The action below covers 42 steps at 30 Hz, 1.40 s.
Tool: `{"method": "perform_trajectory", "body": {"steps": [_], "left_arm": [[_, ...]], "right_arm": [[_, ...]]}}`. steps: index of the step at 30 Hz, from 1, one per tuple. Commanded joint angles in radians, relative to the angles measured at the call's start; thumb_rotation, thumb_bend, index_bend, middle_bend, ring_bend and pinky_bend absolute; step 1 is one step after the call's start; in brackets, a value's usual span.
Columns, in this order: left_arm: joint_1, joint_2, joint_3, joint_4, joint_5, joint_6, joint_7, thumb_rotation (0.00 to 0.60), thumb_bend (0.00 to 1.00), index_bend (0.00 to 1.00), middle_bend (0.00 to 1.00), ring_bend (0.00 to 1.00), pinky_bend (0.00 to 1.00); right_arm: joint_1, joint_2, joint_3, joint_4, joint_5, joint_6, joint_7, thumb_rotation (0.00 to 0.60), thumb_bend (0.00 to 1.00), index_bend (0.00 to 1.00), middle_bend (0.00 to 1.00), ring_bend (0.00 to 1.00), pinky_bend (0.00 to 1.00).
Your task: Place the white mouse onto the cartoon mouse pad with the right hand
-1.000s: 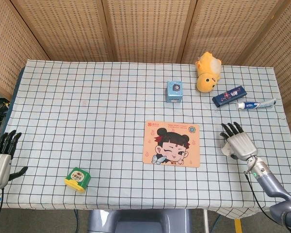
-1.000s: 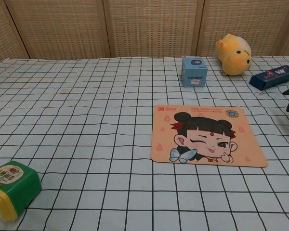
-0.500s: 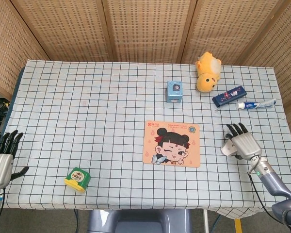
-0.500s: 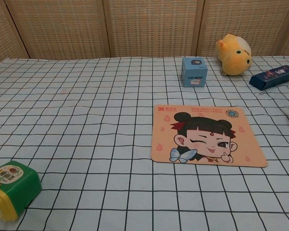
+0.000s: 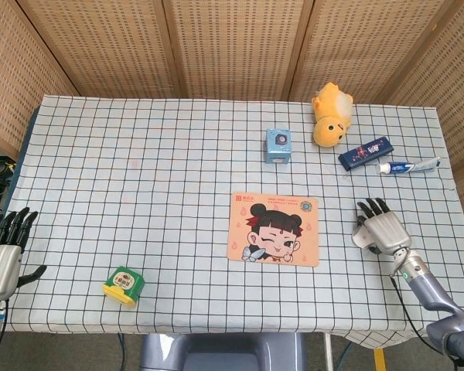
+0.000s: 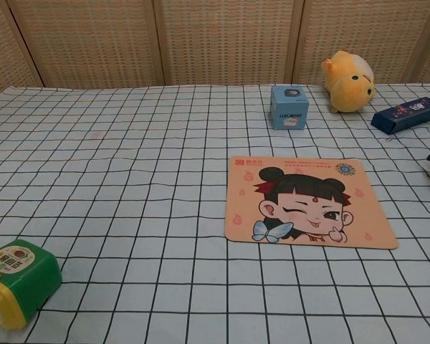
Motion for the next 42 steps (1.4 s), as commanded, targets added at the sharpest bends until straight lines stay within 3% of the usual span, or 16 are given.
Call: {"method": "perform_trajectory", "body": {"steps": [1,5,10,13,17,24,29,42], "left_arm": [[0.000,0.001,0.000,0.000,-0.001,0.000,-0.001,0.600,0.00,0.00,0.00,0.00,0.00],[0.000,0.001,0.001,0.000,-0.002,-0.003,-0.001,0.600,0.00,0.00,0.00,0.00,0.00],[-0.002,-0.002,0.001,0.001,-0.001,-0.005,0.003,0.600,0.00,0.00,0.00,0.00,0.00],[-0.002,-0.003,0.000,0.002,-0.003,-0.005,0.002,0.600,0.00,0.00,0.00,0.00,0.00],[-0.002,-0.002,-0.002,0.004,-0.007,-0.006,-0.003,0.600,0.00,0.00,0.00,0.00,0.00],[-0.001,0.002,-0.004,0.004,-0.008,-0.002,-0.012,0.600,0.00,0.00,0.00,0.00,0.00],[-0.001,0.004,-0.008,0.008,-0.020,-0.009,-0.021,0.600,0.00,0.00,0.00,0.00,0.00],[-0.012,0.006,-0.021,0.027,-0.053,-0.038,-0.048,0.600,0.00,0.00,0.00,0.00,0.00]], "right_arm": [[-0.001,-0.010,0.000,0.019,0.000,0.001,0.005,0.600,0.21,0.52,0.31,0.19,0.20],[-0.003,-0.021,-0.002,0.044,0.001,-0.005,0.021,0.600,0.21,0.60,0.41,0.30,0.28],[-0.012,-0.034,0.000,0.061,-0.012,0.055,0.057,0.600,0.23,0.76,0.59,0.52,0.57],[-0.012,-0.037,-0.001,0.065,-0.024,0.084,0.070,0.600,0.24,0.81,0.64,0.58,0.62],[-0.003,-0.032,0.002,0.056,-0.038,0.120,0.053,0.600,0.24,0.81,0.64,0.58,0.63],[0.038,0.012,0.016,-0.053,-0.070,0.170,-0.037,0.600,0.24,0.81,0.64,0.58,0.63],[0.089,0.016,0.008,-0.091,-0.141,0.221,-0.133,0.600,0.24,0.82,0.64,0.58,0.63],[0.274,-0.020,0.027,-0.271,-0.217,0.087,-0.321,0.600,0.23,0.82,0.64,0.58,0.63]]}}
